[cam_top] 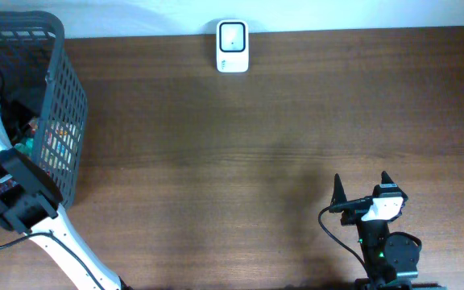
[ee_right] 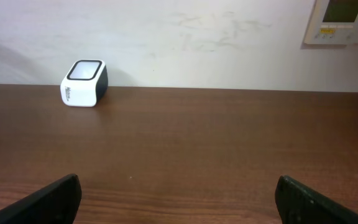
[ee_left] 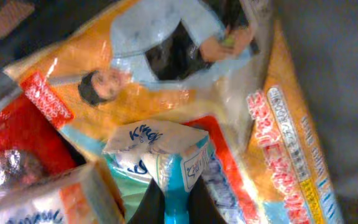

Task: Scan the item barcode
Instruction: 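Reach the left gripper into the basket and grasp the teal tissue pack, then carry the teal tissue pack to the table centre and release it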

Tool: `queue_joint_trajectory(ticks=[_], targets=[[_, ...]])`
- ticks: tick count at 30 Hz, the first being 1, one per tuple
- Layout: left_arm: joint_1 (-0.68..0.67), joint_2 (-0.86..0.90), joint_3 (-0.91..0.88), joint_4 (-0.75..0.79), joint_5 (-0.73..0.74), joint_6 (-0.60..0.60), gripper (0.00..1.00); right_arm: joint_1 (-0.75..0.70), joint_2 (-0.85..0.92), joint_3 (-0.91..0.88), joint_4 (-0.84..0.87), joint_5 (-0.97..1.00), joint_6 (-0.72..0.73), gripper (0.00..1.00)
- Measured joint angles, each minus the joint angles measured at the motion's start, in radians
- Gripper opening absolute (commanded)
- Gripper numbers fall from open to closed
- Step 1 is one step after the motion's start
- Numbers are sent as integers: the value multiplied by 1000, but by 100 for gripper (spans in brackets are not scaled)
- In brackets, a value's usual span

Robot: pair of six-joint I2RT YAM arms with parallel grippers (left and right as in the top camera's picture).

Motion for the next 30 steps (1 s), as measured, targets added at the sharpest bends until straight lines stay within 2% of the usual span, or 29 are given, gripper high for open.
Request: queue_joint_trajectory(ticks=[2,6,8,11,12,13,14,15,18,19,21,24,25,26,28,29,30], targets=[[1,0,88,-81,21,0,0,0,0,0,0,0,0,98],[0,-49,538,-194,125,0,0,0,0,0,0,0,0,98],[0,-120,682,-227,232,0,0,0,0,0,0,0,0,98],[-19,-222,764,-230,422,0,0,0,0,0,0,0,0,98],[-72,-247,774,-232,502,0,0,0,0,0,0,0,-1,98],[-180,-251,774,-261,582,0,0,0,0,0,0,0,0,98],[-226,-249,773,-265,586,-2,0,0,0,0,0,0,0,98],[-390,-247,773,-269,556,-3,0,0,0,0,0,0,0,99],[-652,-232,756,-282,374,-3,0,0,0,0,0,0,0,98],[-782,-199,733,-275,288,-3,0,0,0,0,0,0,0,98],[-895,-121,703,-240,204,-3,0,0,0,0,0,0,0,98],[-1022,90,656,-190,134,-3,1,0,0,0,0,0,0,98],[-1047,144,650,-189,126,-3,6,0,0,0,0,0,0,98],[-1065,183,650,-187,120,-3,15,0,0,0,0,0,0,99],[-1105,266,649,-167,114,6,22,0,0,0,0,0,0,98],[-1125,300,649,-140,114,1,38,0,0,0,0,0,0,98],[-1138,311,648,-137,114,3,50,0,0,0,0,0,0,98]])
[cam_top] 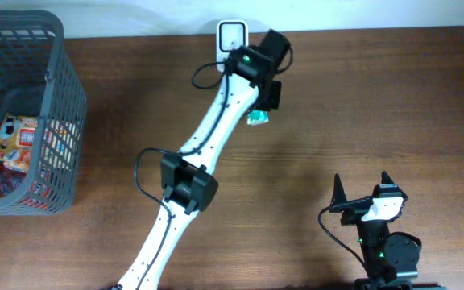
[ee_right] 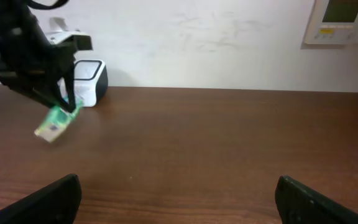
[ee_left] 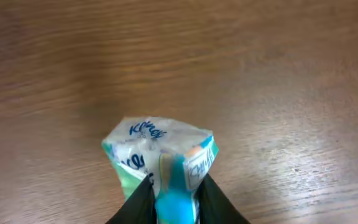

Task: Scan the item barcode
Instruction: 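Carry the teal tissue pack to the table centre and release it, then grasp the orange tissue pack in the basket and place it beside the teal one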

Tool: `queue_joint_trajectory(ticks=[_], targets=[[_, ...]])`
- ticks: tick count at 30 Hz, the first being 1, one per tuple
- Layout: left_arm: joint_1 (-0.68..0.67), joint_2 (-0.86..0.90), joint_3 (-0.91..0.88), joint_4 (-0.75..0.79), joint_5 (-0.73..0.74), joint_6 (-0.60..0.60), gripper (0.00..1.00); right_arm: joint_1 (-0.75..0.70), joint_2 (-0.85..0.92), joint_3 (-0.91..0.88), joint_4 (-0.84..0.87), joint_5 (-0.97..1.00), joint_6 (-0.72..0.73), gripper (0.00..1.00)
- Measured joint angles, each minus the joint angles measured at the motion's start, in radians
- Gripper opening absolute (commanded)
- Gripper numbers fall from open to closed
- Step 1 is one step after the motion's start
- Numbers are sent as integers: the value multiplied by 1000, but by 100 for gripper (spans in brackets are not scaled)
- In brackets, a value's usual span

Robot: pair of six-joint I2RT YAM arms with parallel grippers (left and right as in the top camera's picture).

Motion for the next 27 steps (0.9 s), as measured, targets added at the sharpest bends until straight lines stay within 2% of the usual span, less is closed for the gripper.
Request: queue_joint_trajectory(ticks=[2,5,8,11,14,15,16,18,20,21,22,24,27], targets=[[-28,4,0,32,0,1,67,0,0,0,0,0,1,98],[-54,4,0,51,0,2,68,0,0,0,0,0,0,98],[-21,1,0,41,-20,2,68,0,0,0,0,0,0,98],[164,-123,0,37,-44,3,69,0,0,0,0,0,0,98],[468,-416,17,66,-58,2,68,0,0,0,0,0,0,99],[509,-445,22,69,-61,1,68,0,0,0,0,0,0,98],[654,-530,28,72,-67,2,82,0,0,0,0,0,0,99],[790,-551,31,50,-71,-7,82,0,0,0,0,0,0,99],[954,-549,18,-116,-162,-159,82,0,2,0,0,0,0,99],[987,-550,1,-136,-185,-189,82,0,1,0,0,0,0,99],[1035,-549,-85,-180,-218,-231,82,0,1,0,0,0,0,99],[1047,-548,-284,-160,-268,-248,82,0,1,0,0,0,0,99],[1047,-542,-551,-36,-300,-257,82,0,1,0,0,0,0,98]])
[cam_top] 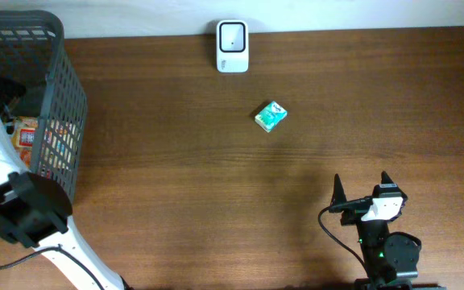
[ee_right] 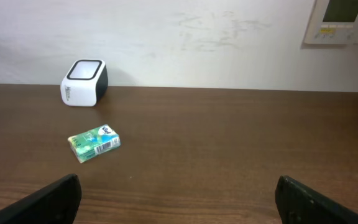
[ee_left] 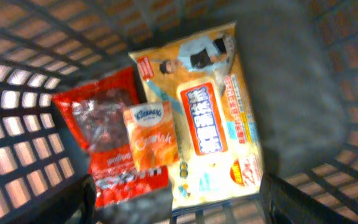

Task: Scan the item barcode
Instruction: 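Grasp the orange tissue pack in the basket and place it beside the teal one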

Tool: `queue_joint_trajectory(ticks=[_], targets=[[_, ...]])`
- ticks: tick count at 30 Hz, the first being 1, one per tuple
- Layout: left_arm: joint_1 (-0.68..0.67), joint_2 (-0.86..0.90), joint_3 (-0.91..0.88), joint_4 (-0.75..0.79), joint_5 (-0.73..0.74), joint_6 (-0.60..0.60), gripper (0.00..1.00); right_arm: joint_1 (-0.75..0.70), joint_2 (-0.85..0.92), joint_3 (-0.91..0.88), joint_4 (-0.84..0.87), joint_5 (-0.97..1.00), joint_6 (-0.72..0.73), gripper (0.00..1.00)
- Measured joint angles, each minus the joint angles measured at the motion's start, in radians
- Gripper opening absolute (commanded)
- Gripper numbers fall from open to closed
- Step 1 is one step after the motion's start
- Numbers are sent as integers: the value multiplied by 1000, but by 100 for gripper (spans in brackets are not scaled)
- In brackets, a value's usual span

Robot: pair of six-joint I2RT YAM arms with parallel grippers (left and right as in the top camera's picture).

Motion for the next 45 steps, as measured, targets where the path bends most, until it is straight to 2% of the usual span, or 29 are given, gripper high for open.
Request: queue_joint_trajectory(ticks=[2,7,8,9,11,12,13,16,18,19,21,24,27,29,30,31,32,34,35,36,40,43,45], targets=[[7,11,-140,58,-4,-1,82,0,0,0,0,0,-1,99],[71,11,-285,129,-7,0,82,0,0,0,0,0,0,98],[84,10,-317,148,-8,-1,77,0,0,0,0,0,0,98],[96,10,-357,158,-8,0,66,0,0,0,0,0,0,98],[103,10,-416,222,5,0,64,0,0,0,0,0,0,98],[103,10,-433,238,28,4,49,0,0,0,0,0,-1,98],[103,10,-445,256,64,5,41,0,0,0,0,0,-1,98],[103,10,-445,259,95,15,54,0,0,0,0,0,0,98],[103,10,-453,259,97,19,55,0,0,0,0,0,0,98],[103,10,-475,261,97,19,47,0,0,0,0,0,0,98],[103,10,-501,269,99,23,0,0,0,0,0,0,0,98],[103,10,-502,289,99,50,0,0,0,0,0,0,-1,98],[105,6,-381,212,103,58,0,0,0,0,0,0,0,98],[105,-17,-218,161,138,59,0,0,0,0,0,0,0,98],[105,-40,-146,156,173,58,0,0,0,0,0,0,0,98],[103,-127,-14,163,270,58,0,0,0,0,0,0,0,98],[90,-217,45,167,364,58,0,0,0,0,0,0,0,98],[11,-298,69,177,507,58,0,0,0,0,0,0,0,99],[-99,-313,72,178,589,58,0,0,0,0,0,0,0,98],[-192,-308,70,187,610,80,0,0,0,0,0,0,-1,98],[-590,-226,3,206,535,209,0,0,0,0,0,0,0,98],[-727,-82,-37,214,500,235,0,0,0,0,0,0,0,99],[-827,82,-52,248,471,245,1,0,-1,0,0,0,0,99]])
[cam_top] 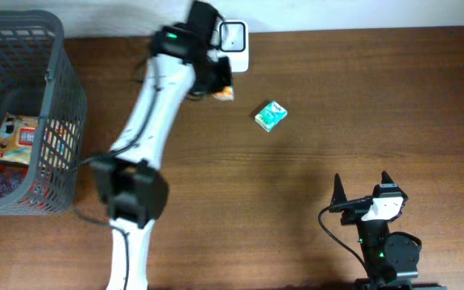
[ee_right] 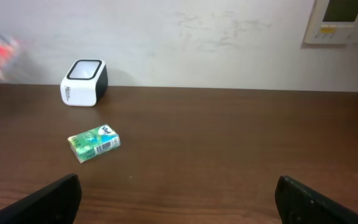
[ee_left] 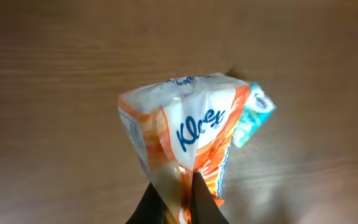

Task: Scan the item barcode
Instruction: 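Grasp the orange tissue pack in the basket and place it beside the teal one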

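My left gripper (ee_left: 179, 186) is shut on an orange Kleenex tissue pack (ee_left: 185, 137), pinching its bottom edge above the wooden table. In the overhead view that pack (cam_top: 224, 93) hangs just left of and in front of the white barcode scanner (cam_top: 233, 35) at the table's back edge. A green tissue pack (cam_top: 270, 116) lies flat on the table to the right of the orange one, and its corner shows behind the held pack (ee_left: 255, 118). My right gripper (ee_right: 179, 199) rests open at the front right, far from both packs.
A grey wire basket (cam_top: 63, 121) stands at the left edge of the table, with an orange bag and a red bag (cam_top: 10, 141) inside. The right wrist view shows the scanner (ee_right: 84, 83), the green pack (ee_right: 94, 143) and a wall panel (ee_right: 340, 22).
My left gripper was open above the basket, with the orange pack lying among the bags. Now it is shut on that pack beside the scanner. The green pack and right arm are unmoved.
First my left gripper was shut on the green pack inside the basket. Then it held that pack in front of the scanner. After that the green pack lay on the table and the gripper was open over the basket. Now the orange pack is held by the scanner.
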Tool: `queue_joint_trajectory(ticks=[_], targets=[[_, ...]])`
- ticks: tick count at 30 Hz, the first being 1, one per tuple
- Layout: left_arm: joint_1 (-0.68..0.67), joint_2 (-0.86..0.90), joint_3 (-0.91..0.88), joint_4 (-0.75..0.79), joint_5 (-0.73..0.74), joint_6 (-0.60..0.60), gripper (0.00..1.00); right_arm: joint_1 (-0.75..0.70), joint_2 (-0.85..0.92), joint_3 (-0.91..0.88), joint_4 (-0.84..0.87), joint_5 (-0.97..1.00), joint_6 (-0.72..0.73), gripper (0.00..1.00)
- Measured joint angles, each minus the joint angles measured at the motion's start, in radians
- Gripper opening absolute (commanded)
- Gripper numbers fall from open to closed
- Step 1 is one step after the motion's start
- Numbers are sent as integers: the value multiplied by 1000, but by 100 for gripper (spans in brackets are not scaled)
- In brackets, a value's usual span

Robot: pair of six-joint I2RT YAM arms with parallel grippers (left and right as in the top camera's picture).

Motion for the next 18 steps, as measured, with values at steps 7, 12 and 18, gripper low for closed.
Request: queue_joint_trajectory(ticks=[7,12,18], targets=[[-99,243,-2,125,-47,19,18,0,0,0,0,0,0,98],[-152,247,-2,126,67,22,99,0,0,0,0,0,0,98],[-124,271,221,-47,97,22,99,0,0,0,0,0,0,98]])
